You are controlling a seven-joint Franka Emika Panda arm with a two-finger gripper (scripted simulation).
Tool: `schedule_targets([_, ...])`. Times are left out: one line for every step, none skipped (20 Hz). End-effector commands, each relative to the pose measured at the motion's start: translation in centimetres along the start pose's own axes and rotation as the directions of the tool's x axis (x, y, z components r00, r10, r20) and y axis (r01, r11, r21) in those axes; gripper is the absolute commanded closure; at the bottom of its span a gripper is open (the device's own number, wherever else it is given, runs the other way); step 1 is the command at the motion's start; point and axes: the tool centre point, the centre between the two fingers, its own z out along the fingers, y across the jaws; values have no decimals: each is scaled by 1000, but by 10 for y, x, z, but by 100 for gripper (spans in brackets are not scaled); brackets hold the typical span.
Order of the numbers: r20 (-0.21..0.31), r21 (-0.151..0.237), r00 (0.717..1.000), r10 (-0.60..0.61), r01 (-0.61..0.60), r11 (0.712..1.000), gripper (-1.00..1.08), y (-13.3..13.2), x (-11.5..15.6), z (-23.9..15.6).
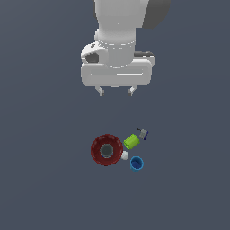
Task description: Pick up a designated object from a clutter of objects.
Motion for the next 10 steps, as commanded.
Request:
schedule_targets([0,0,1000,0,0,1000,-92,0,0,0])
schedule_targets([0,0,1000,1,-1,1000,-92,0,0,0])
schedule_targets([1,-1,1000,2,-2,1000,-92,2,0,0])
schedule_targets([2,-2,1000,5,-5,1000,-92,4,0,-1])
schedule_targets([3,-4,1000,8,-8,1000,-92,7,0,-1])
schedule_targets([5,-5,1000,13,-13,1000,-92,11,0,-2])
schedule_targets([7,-8,1000,19,-19,1000,-92,16,-1,-3])
schedule_targets([8,-10,1000,24,-24,1000,-92,20,-1,-3])
schedule_targets([10,-11,1000,27,-27,1000,-92,23,-1,-4])
schedule_targets([11,-13,999,30,-30,999,-92,25,-1,-4])
